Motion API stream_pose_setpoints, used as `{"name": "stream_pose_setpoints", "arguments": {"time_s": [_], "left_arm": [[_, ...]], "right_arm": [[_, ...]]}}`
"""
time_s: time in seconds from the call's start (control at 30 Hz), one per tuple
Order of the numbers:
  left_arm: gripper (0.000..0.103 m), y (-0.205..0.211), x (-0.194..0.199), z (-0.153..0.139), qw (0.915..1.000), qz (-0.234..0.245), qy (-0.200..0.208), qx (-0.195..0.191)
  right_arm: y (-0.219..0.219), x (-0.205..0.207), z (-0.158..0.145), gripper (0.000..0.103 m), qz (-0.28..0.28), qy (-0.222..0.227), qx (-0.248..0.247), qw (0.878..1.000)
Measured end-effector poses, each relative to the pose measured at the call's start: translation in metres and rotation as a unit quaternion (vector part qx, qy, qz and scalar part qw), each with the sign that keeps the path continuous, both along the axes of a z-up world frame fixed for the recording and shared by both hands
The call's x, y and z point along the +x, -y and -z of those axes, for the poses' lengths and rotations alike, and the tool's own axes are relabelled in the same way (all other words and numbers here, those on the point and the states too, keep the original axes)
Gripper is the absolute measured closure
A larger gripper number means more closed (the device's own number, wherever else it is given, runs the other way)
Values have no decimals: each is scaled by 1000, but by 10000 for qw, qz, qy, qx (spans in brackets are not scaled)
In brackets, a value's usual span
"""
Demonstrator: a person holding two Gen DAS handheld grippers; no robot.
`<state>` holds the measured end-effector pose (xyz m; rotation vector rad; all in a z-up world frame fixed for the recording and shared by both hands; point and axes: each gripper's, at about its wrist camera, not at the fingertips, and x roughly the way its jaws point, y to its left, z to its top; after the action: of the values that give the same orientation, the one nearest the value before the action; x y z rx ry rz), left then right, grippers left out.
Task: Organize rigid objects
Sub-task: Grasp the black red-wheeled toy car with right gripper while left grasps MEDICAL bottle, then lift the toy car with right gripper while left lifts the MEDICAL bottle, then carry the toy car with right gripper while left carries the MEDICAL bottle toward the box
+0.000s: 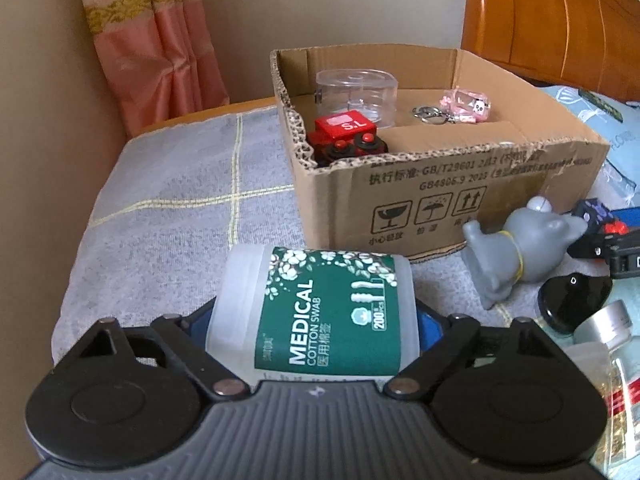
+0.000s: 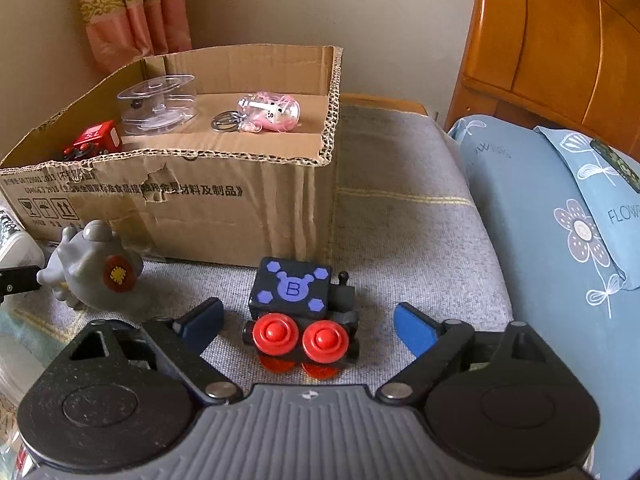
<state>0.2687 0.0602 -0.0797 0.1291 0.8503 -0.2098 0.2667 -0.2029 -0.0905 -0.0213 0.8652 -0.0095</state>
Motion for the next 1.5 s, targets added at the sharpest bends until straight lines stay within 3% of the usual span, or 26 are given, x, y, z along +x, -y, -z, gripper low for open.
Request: {"name": "stream_pose_setpoints", "arguments": {"time_s": [0.17,0.23,0.67,1.0,1.13,1.37,1.43,1.5], "left_arm": [[19,-4,2,-2,9999,33,-78,-72],[19,-4,0,-2,9999,43,-93,-42],[19,-8,-19,-17,9991,354,-109,228],[19,-11,-38,-41,9968,672,-189,389],[19,-10,-45,-51,9959,789,-157,416],[19,-4,-48,-61,9949,913,-19,427],[19,-2,-49,-62,9948,930,-6,410],[19,-2,-51,-62,9948,932,1,415]], "right_arm": [[0,-4,-4,31,-69,33,-23,10000],[1,-6,-5,43,-105,55,-28,9999],[-2,-22,-21,43,-610,109,-440,9971],[5,-34,-40,44,-921,-11,-316,9953],[2,-37,-46,55,-1029,-20,-385,9939],[1,-35,-49,54,-1176,-184,-490,9917],[2,-37,-45,35,-1184,-212,-462,9917],[4,-42,-43,33,-1170,-246,-338,9923]]}}
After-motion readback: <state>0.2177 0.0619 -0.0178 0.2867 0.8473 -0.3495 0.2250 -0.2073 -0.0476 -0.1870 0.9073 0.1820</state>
